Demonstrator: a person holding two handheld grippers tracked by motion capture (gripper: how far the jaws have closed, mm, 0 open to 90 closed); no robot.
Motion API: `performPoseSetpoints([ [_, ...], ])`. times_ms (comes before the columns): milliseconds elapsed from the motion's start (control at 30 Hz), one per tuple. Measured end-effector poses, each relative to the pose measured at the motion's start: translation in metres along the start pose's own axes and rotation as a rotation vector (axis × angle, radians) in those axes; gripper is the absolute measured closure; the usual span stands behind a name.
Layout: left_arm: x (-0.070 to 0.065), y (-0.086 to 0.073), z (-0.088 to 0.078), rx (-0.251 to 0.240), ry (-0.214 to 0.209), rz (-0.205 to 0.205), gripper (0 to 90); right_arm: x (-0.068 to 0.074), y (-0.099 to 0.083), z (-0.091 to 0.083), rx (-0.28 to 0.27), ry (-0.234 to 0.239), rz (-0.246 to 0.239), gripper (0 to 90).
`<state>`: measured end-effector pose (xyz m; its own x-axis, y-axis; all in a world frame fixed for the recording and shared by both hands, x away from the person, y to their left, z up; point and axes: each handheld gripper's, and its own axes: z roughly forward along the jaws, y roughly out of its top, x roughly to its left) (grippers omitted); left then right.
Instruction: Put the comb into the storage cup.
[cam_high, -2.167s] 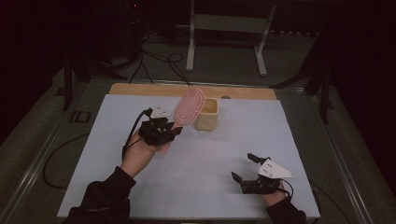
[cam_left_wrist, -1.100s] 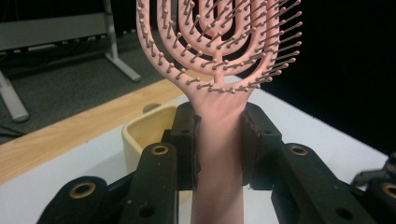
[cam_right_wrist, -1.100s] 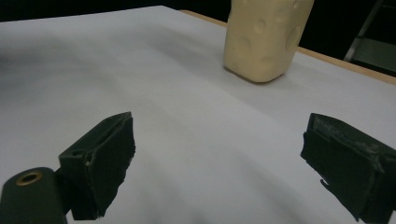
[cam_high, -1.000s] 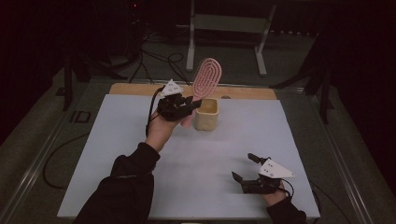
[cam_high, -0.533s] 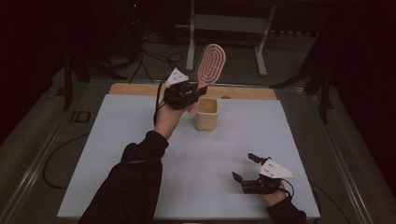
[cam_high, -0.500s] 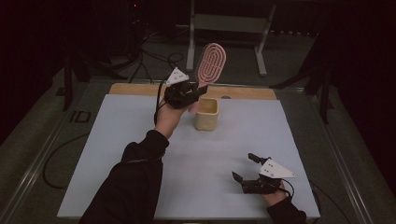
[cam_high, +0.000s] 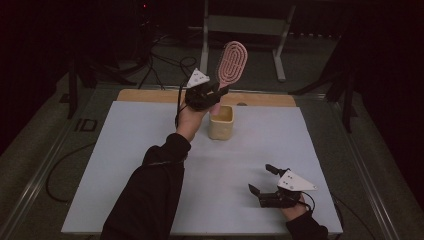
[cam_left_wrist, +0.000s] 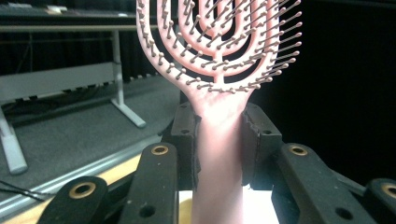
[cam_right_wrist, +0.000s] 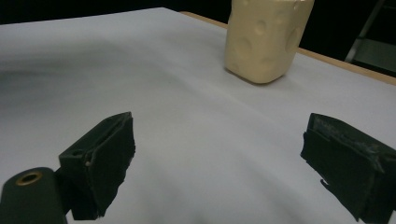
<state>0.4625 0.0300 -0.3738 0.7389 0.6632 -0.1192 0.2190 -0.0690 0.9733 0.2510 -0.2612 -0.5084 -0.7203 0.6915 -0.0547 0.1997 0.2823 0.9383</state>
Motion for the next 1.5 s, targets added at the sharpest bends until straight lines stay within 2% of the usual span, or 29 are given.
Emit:
performPoseSetpoints([
  [133, 0.004, -0.001, 0.006, -0.029, -0.009, -0.01, 70.0, 0.0, 0.0, 0.0, -0.001, 0.001, 0.0, 9.2],
  [267, 0.008, -0.005, 0.012, -0.045, 0.013, -0.024, 69.9, 0.0, 0.0, 0.0, -0.002, 0.005, 0.002, 9.3],
  [300, 0.01, -0.007, 0.013, -0.055, 0.002, -0.027, 69.9, 0.0, 0.0, 0.0, -0.001, 0.007, 0.003, 9.2],
  [533, 0.014, -0.02, 0.022, -0.095, -0.007, -0.019, 69.9, 0.0, 0.0, 0.0, 0.0, 0.01, 0.004, 9.3],
  [833, 0.018, -0.036, 0.031, -0.099, 0.007, -0.031, 69.9, 0.0, 0.0, 0.0, -0.001, 0.015, 0.008, 9.2],
  [1133, 0.019, -0.051, 0.035, -0.066, 0.019, -0.02, 69.9, 0.0, 0.0, 0.0, -0.001, 0.017, 0.009, 9.3],
  [1367, 0.019, -0.063, 0.035, -0.062, 0.015, -0.02, 69.9, 0.0, 0.0, 0.0, -0.002, 0.019, 0.009, 9.2],
  [1500, 0.018, -0.069, 0.036, -0.055, 0.024, -0.004, 69.8, 0.0, 0.0, 0.0, -0.002, 0.019, 0.009, 9.3],
])
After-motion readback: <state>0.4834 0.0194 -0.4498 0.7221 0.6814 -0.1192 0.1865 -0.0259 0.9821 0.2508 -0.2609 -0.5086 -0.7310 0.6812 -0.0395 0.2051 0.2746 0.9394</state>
